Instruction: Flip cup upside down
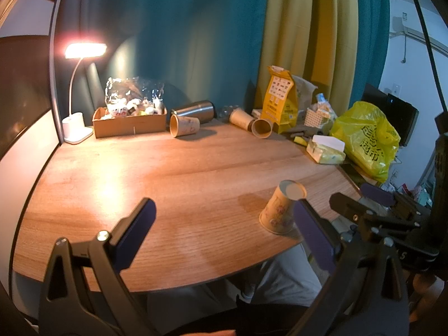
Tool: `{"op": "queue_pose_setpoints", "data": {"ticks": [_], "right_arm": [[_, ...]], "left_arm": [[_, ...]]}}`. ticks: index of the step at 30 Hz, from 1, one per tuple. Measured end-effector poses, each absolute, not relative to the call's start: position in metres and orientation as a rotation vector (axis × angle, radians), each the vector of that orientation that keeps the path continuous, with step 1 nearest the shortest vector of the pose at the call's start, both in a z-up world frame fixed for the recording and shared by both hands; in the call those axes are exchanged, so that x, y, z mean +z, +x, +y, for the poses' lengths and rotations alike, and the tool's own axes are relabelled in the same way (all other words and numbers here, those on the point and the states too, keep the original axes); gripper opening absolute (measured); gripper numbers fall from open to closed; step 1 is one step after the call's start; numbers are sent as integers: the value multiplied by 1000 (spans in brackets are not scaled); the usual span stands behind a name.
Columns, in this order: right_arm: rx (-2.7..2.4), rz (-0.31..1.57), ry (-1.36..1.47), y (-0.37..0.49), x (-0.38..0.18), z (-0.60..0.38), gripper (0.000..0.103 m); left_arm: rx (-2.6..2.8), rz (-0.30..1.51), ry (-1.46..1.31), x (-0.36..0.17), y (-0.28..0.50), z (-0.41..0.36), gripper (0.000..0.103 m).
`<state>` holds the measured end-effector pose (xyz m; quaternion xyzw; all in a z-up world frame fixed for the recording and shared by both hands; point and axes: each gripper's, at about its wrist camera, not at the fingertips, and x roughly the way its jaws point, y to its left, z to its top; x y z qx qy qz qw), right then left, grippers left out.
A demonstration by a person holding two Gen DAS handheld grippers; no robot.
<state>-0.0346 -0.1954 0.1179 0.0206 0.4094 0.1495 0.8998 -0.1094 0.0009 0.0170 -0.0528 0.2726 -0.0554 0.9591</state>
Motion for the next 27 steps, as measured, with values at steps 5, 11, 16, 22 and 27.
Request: {"op": "queue_pose_setpoints", "data": {"ticks": [5, 11, 16, 22, 27], "right_arm": [[309, 847, 43, -35, 117, -195, 85], [309, 848, 41, -35, 118, -194, 85], [309, 850, 39, -37, 116, -192, 85], [310, 861, 41, -36, 112, -190, 85], [317, 881, 44, -32, 104, -188, 85]], "left_arm": [[-111, 553, -108, 17, -109, 1, 99], [-112, 552, -107, 17, -109, 2, 99], [-109, 552, -109, 15, -108, 3, 99], [-111, 561, -114, 12, -107, 2, 99], [-115, 569, -112, 9, -103, 2, 99]]}}
